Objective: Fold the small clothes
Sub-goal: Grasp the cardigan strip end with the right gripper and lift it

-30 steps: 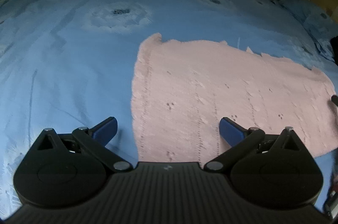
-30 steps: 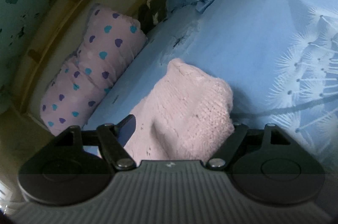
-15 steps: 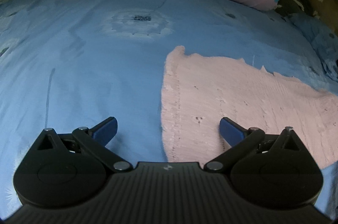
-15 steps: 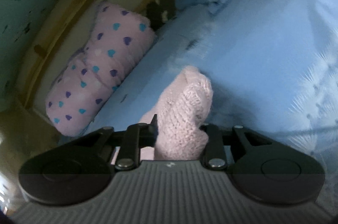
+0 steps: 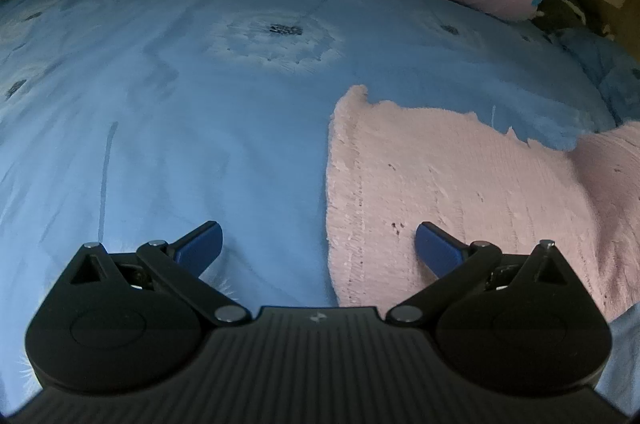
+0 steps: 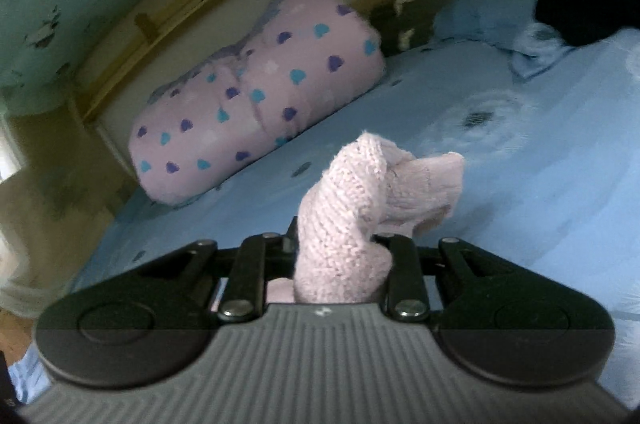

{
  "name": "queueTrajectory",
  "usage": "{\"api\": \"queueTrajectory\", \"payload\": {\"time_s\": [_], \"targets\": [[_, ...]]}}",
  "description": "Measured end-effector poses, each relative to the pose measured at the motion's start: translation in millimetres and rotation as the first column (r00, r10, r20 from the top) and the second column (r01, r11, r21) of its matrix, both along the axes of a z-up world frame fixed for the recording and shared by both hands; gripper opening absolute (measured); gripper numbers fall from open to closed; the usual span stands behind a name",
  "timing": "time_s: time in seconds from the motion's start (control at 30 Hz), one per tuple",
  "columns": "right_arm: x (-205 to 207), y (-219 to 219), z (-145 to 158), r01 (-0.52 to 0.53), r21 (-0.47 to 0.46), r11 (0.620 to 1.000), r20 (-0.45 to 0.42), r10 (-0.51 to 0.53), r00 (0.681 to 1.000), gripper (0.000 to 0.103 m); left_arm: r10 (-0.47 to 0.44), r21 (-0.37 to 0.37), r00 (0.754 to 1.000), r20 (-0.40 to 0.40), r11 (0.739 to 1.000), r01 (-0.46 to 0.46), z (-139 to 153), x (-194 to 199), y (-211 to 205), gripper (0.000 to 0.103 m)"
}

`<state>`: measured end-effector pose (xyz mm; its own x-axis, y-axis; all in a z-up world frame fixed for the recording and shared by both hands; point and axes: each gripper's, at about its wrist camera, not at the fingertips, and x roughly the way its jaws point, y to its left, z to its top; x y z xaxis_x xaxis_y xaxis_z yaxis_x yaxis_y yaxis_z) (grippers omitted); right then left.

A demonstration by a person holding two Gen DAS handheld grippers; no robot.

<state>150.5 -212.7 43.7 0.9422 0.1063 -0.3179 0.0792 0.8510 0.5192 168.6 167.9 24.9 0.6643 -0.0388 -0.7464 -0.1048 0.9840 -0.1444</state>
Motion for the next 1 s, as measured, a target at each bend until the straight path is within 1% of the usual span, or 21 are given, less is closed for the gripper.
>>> {"api": "queueTrajectory", "payload": {"time_s": [0.1,0.23,0.33,0.5,0.6,0.67,0.73,0.8,0.87,0.9,0.97,1.0], "targets": [[11,21,10,-0.042,-0.042,0.998,0.005,0.042,0.999,0.026,0.02,-0.01,1.0,0.008,1.0,-0.02,2,-3,6,0.103],[23,65,15,-0.144,-0.14,0.98,0.026,0.149,0.988,0.026,0.047,-0.02,0.999,0.006,0.999,-0.047,4,-5,16,0.103],[31,98,3,-0.227,-0.216,0.95,-0.005,0.232,0.973,0.026,0.06,-0.026,0.998,-0.009,0.998,-0.06,3,-5,23,0.103],[39,127,-28,-0.316,-0.256,0.914,-0.096,0.301,0.949,0.025,0.092,-0.036,0.996,-0.015,0.995,-0.093,3,-9,36,0.103],[38,133,-35,-0.323,-0.273,0.906,-0.103,0.307,0.946,0.025,0.107,-0.046,0.994,-0.013,0.993,-0.108,5,-12,42,0.103],[39,134,-28,-0.307,-0.273,0.912,-0.088,0.294,0.952,0.024,0.117,-0.051,0.993,-0.008,0.992,-0.118,6,-15,46,0.103],[39,136,-12,-0.277,-0.285,0.918,-0.034,0.279,0.96,0.024,0.129,-0.056,0.992,-0.002,0.99,-0.129,7,-17,49,0.103],[34,141,3,-0.273,-0.316,0.909,0.02,0.294,0.956,0.023,0.143,-0.064,0.99,0.005,0.988,-0.143,8,-19,53,0.103],[27,153,13,-0.302,-0.356,0.884,0.064,0.346,0.936,0.023,0.16,-0.076,0.987,0.007,0.984,-0.159,10,-20,57,0.103],[22,160,14,-0.325,-0.381,0.866,0.076,0.379,0.922,0.023,0.168,-0.081,0.986,0.008,0.983,-0.167,10,-21,59,0.103],[10,179,8,-0.386,-0.433,0.814,0.081,0.462,0.883,0.023,0.183,-0.083,0.983,0.009,0.98,-0.182,11,-22,63,0.103],[8,188,1,-0.421,-0.448,0.789,0.065,0.498,0.864,0.023,0.188,-0.082,0.982,0.009,0.979,-0.187,11,-22,64,0.103]]}}
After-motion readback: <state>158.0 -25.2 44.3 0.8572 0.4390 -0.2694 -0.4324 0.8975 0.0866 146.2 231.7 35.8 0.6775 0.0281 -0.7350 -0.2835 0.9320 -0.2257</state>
